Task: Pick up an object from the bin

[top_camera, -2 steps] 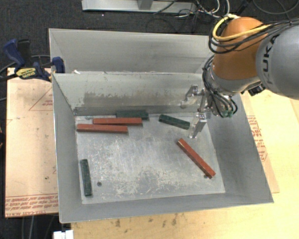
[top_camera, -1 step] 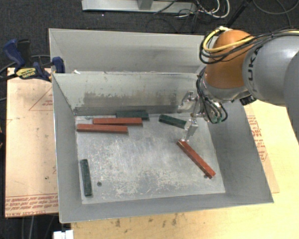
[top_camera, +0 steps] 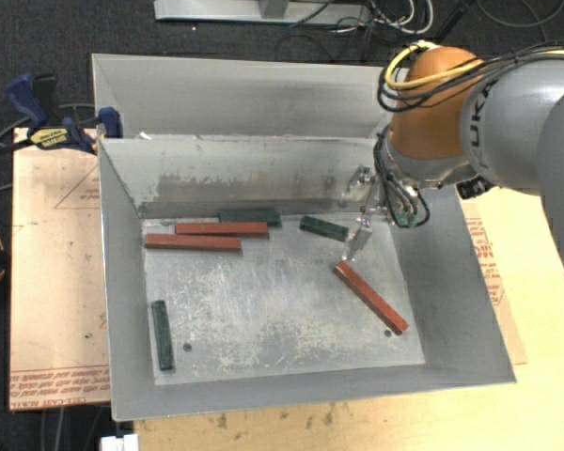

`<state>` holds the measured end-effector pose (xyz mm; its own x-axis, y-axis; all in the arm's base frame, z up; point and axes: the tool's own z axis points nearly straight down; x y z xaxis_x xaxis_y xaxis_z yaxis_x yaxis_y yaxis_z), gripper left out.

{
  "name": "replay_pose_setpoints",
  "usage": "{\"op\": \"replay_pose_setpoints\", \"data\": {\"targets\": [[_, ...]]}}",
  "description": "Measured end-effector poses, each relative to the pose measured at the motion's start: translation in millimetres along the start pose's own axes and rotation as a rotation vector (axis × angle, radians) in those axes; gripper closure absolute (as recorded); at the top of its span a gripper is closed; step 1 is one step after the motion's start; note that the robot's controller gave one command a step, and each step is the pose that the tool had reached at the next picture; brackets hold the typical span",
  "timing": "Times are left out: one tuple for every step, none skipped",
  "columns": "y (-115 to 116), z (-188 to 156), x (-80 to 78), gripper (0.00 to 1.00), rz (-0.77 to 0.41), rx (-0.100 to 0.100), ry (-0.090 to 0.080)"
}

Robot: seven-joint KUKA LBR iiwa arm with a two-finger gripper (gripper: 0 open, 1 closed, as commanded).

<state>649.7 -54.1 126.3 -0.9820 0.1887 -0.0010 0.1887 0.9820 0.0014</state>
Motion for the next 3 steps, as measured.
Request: {"op": "replay_pose_setpoints", "data": {"targets": [[4.7, -18.3, -2.8, 0.0, 0.078, -0.001, -0.005], [6.6, 53.2, 4.4, 0.0, 0.185, -0.003, -0.011], [6.1, 45.1, 5.1, 1.0, 0.182, 0.0, -0.004]]}}
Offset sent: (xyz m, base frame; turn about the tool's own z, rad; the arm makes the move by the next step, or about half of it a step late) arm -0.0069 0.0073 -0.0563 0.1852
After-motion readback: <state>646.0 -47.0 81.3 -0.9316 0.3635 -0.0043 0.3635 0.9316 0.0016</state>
